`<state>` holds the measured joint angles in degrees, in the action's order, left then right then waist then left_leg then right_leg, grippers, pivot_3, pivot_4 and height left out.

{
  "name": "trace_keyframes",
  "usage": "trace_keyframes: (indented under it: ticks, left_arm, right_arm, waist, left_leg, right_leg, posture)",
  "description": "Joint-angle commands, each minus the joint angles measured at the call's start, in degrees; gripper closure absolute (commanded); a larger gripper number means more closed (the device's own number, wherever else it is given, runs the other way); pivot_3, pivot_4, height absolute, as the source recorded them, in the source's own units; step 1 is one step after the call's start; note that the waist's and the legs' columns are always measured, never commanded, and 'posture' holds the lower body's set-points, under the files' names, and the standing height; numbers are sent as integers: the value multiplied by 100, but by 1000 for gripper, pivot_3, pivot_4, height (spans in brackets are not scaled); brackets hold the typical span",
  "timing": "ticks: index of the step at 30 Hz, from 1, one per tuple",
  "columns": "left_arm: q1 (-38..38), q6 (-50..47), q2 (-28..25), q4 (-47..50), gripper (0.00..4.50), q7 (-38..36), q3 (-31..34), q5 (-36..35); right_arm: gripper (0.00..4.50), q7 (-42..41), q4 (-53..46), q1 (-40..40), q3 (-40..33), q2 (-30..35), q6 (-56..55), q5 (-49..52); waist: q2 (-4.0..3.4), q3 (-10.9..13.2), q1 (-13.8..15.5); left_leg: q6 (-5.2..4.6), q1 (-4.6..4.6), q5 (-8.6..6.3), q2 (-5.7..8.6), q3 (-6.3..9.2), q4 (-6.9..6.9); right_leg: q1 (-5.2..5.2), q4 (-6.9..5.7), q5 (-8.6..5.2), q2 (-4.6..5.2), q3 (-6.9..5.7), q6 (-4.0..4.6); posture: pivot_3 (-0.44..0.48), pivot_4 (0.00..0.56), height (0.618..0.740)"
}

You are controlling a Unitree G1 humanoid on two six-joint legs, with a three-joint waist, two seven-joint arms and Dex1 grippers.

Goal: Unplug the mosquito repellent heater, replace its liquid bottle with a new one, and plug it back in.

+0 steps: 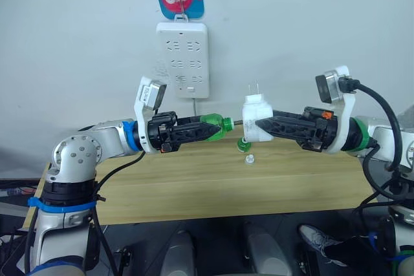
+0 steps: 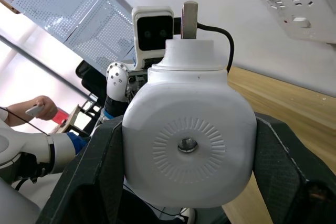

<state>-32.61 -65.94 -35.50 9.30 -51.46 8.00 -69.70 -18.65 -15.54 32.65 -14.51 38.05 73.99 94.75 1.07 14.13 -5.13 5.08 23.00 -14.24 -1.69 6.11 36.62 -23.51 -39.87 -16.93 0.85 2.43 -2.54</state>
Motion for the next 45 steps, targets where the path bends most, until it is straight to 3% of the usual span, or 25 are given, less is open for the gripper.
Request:
trace_keyframes:
  ticks: [1,30,45]
  left_arm:
    - [-97,-1,11,152,2196,-114,21,-107]
    - [-252,210,166,50,2196,-215,-170,406]
    - [-269,-15,242,388,2196,-307,-130,71]
  right_arm:
    - [1555,-24,-174,-10,9,140,-255,187]
    - [1555,-204,-449,-41,511,647,-693,600]
    - [1555,-256,-386,6,644,647,-764,350]
  waist:
    - [0,0,0]
    - [0,0,3]
    - [0,0,5]
  left_leg:
    - [0,0,0,0,0,0]
    - [0,1,0,0,0,0]
    - [0,1,0,0,0,1]
  right_leg:
    - [0,0,0,0,0,0]
    - [0,2,0,0,-1,0]
    - [0,1,0,0,0,0]
  posture:
    - [-123,212,725]
    - [-131,212,725]
    - [-127,213,725]
